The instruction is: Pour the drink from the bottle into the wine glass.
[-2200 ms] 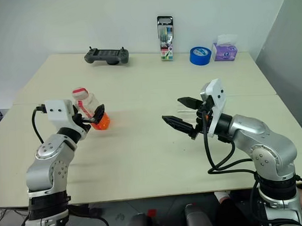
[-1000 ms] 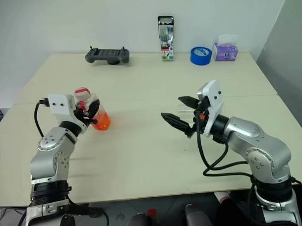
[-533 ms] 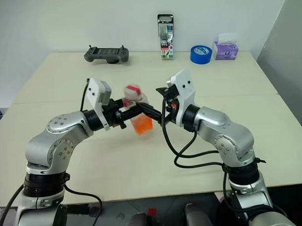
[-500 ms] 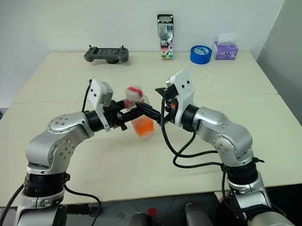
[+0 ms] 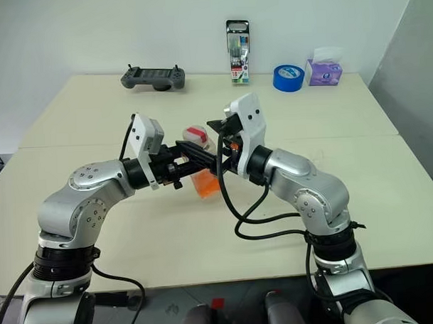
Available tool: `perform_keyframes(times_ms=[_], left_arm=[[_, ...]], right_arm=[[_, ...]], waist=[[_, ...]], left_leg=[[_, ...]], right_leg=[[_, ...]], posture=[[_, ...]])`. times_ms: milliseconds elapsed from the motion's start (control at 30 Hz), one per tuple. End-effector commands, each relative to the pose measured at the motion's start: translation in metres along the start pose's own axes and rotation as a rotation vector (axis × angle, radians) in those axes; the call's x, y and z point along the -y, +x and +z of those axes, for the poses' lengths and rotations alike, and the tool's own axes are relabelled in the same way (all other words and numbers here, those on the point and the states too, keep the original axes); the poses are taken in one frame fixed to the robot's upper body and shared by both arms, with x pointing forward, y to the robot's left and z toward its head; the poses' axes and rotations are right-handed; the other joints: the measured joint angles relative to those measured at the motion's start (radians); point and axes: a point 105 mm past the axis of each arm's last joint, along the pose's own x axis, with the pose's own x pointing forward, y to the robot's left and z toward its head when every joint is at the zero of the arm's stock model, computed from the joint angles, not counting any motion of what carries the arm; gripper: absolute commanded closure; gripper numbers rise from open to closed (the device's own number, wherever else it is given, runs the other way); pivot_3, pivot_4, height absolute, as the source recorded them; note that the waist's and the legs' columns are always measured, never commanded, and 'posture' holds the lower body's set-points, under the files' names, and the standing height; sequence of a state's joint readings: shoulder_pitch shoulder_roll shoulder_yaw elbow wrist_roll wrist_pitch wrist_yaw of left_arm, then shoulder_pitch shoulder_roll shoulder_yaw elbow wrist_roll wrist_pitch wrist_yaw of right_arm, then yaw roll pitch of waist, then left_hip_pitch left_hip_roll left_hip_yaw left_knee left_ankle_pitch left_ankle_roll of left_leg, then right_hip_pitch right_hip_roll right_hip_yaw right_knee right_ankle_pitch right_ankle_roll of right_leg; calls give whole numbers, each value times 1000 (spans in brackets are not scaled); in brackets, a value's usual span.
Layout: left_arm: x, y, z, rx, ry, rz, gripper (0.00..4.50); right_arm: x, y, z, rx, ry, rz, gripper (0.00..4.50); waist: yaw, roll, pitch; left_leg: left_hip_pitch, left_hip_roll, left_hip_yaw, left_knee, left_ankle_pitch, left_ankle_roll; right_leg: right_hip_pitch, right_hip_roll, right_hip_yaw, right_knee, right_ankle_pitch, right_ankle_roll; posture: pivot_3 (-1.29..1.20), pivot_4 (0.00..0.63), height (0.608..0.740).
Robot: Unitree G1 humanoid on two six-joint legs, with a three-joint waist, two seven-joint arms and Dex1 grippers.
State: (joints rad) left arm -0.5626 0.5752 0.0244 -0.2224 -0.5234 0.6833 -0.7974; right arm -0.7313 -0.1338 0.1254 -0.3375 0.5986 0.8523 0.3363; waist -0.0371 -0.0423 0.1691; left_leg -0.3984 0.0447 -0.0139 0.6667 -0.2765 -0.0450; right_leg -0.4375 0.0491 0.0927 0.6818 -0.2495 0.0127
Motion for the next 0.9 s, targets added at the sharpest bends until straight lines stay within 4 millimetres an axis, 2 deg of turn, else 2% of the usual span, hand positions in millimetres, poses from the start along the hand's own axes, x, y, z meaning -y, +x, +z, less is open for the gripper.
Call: perform_keyframes(times_ms=[33, 100, 233, 333, 367, 533, 633, 767, 900], left_arm=[[5, 1, 15, 44, 63, -15, 2693], [5, 1, 14, 43, 63, -13, 2693], [4, 0, 14, 43, 63, -8, 2693], [5, 0, 13, 44, 61, -7, 2693], [5, 0, 12, 43, 59, -7, 2693], [7, 0, 10, 44, 52, -12, 2693], [16, 1, 12, 62, 48, -61, 2693], [43, 0, 22, 86, 52, -286, 2693], [51, -1, 30, 90, 38, -396, 2693]], right_arm=[[-4, 4, 12, 43, -39, 19, 0], [-4, 4, 11, 36, -47, 26, 0], [-3, 3, 9, 22, -64, 34, 1259], [-3, 3, 9, 23, -74, 35, 2411], [-3, 3, 10, 23, -77, 36, 2648], [-2, 1, 16, 52, -66, 43, 2643], [-4, -2, 21, 59, -85, 101, 2643], [-13, -18, 22, -26, -187, 437, 2643], [1, -28, 10, -157, -222, 604, 2643]], waist=[[0, 0, 0], [0, 0, 0], [0, 0, 0], [0, 0, 0], [0, 0, 0], [0, 0, 0], [0, 0, 0], [1, 1, 1], [1, 2, 1]], left_leg=[[0, 0, 0, 0, 0, 0], [0, 0, 0, 0, 0, 0], [0, 0, 0, 0, 0, 0], [0, 0, 0, 0, 0, 0], [0, 0, 0, 0, 0, 0], [0, 0, 0, 0, 0, 0], [0, 0, 0, 0, 0, 0], [0, -1, 1, 0, 0, 0], [0, -2, 1, 1, 0, 0]], right_leg=[[0, 0, 0, 0, 0, 0], [0, 0, 0, 0, 0, 0], [0, 0, 0, 0, 0, 0], [0, 0, 0, 0, 0, 0], [0, 0, 0, 0, 0, 0], [0, 0, 0, 0, 0, 0], [0, 0, 0, 0, 0, 0], [0, 0, 0, -1, 0, 0], [1, 0, -1, -1, 0, 0]], posture=[[0, 150, 740], [0, 150, 740], [0, 150, 740], [0, 150, 740], [0, 150, 740], [0, 150, 740], [0, 150, 740], [0, 150, 740], [0, 150, 740]])
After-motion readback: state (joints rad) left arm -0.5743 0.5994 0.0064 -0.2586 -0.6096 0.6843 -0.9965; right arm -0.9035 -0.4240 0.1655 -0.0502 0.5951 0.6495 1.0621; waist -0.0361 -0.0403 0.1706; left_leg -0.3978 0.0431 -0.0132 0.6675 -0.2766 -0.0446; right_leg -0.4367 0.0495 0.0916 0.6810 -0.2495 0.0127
